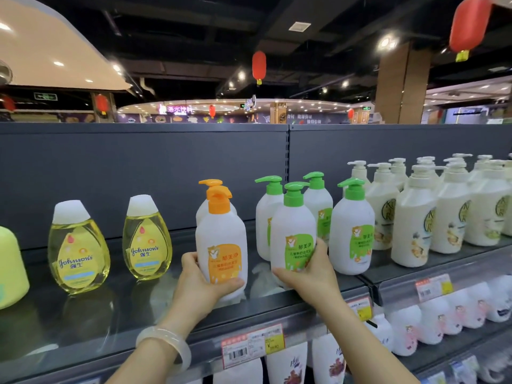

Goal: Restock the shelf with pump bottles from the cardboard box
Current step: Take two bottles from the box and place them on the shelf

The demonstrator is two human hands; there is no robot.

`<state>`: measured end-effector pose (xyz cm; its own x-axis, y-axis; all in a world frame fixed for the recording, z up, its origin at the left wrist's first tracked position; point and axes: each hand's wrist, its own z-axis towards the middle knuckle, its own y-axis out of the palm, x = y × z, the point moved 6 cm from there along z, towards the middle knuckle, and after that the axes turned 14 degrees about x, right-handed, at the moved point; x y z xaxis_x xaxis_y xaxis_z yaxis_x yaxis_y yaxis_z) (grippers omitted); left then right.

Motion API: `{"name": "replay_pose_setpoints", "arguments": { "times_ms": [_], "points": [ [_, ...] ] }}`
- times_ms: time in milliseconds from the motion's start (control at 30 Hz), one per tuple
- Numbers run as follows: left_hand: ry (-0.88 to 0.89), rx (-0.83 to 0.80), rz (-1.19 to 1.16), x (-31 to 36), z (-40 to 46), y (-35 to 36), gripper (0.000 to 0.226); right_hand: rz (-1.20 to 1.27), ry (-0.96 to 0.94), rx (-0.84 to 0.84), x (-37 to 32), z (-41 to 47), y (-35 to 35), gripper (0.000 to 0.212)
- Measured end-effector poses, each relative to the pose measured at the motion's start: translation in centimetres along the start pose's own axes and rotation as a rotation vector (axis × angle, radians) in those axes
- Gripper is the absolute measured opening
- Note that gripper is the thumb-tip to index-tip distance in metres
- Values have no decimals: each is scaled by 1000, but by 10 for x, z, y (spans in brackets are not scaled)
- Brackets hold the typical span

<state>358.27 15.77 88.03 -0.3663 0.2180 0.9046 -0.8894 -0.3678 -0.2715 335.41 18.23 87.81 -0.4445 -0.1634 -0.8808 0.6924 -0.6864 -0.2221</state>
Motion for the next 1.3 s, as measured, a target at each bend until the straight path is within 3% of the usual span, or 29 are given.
{"name": "replay_pose_setpoints", "arguments": {
  "times_ms": [200,333,533,700,767,833,900,967,1067,1167,1300],
  "points": [
    [-17,-10,-17,1,0,8,75,-54,6,9,5,-1,2,72],
    [-23,-5,-24,4,-2,8,73,-144,0,-4,5,-4,6,106],
    [-22,11,-30,-1,-1,7,77,-180,-24,15,3,-9,3,102],
    [-29,22,-34,-1,0,8,78,-179,-41,-58,6,-8,4,123],
    [-28,17,-17,-1,1,7,80,-53,-41,-62,3,-9,-3,128],
    [-14,19,-12,3,-2,6,98,103,-54,70,2,-3,-27,108],
    [70,130,32,16,-14,2,119,96,-147,317,2,10,-68,82],
    [252,303,3,43,-42,-1,111,30,-141,453,13,33,-103,82],
    [524,373,-45,76,-83,28,82,-83,-32,268,35,69,-106,115],
    [443,259,-69,80,-81,73,88,-75,2,80,47,80,-91,133],
    [243,166,11,73,-60,109,100,-100,-17,46,52,79,-81,103]
  ]
}}
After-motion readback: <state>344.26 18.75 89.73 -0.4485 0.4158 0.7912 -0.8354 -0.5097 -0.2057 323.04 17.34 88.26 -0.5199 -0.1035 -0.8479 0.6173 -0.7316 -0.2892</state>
